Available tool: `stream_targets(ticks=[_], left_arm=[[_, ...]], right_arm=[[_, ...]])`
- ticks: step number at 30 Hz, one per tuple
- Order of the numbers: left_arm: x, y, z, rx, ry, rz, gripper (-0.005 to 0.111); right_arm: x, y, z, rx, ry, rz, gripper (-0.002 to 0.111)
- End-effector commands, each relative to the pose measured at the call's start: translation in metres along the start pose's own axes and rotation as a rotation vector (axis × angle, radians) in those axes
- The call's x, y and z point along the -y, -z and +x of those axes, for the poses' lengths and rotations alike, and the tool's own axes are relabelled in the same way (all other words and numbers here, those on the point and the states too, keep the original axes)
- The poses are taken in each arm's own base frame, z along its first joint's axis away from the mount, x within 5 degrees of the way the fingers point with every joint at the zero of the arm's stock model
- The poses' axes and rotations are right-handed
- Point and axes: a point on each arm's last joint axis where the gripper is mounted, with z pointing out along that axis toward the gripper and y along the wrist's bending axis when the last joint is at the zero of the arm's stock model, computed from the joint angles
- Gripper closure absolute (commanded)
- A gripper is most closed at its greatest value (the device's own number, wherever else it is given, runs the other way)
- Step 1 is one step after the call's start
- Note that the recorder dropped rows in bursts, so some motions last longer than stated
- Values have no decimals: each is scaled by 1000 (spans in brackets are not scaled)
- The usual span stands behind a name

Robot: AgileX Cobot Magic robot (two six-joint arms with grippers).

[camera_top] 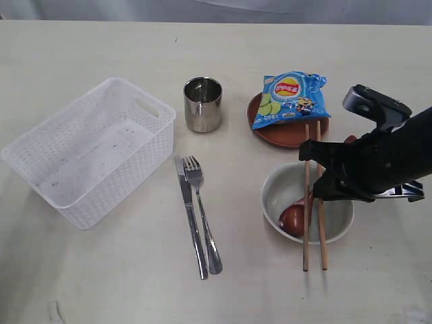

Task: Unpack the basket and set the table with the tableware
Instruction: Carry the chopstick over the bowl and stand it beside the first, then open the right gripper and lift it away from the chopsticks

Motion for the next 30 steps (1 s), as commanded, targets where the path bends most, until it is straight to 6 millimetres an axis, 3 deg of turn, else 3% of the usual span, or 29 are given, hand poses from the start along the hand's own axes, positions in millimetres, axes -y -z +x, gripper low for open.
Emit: stream_targets(ticks=[1, 4, 6, 19, 25, 30], left_arm=[[1, 1, 1, 0, 4, 6, 107], [1, 1, 1, 0, 6, 6, 107], [1, 1, 1, 0, 6, 6, 107], [1, 1, 1, 0, 6, 6, 107], [1, 1, 1, 0, 6, 6, 107], [1, 1, 1, 0, 6, 6, 107]], right_arm=[[0, -1, 2, -8, 3, -1, 94], [0, -1, 2, -12, 3, -1, 71], [0, 0, 2, -10, 3, -2, 64], [-19, 19, -12, -90, 81, -47, 67], [-12, 10, -11, -129, 104, 18, 57], [-29, -3, -5, -101, 196, 43, 57]])
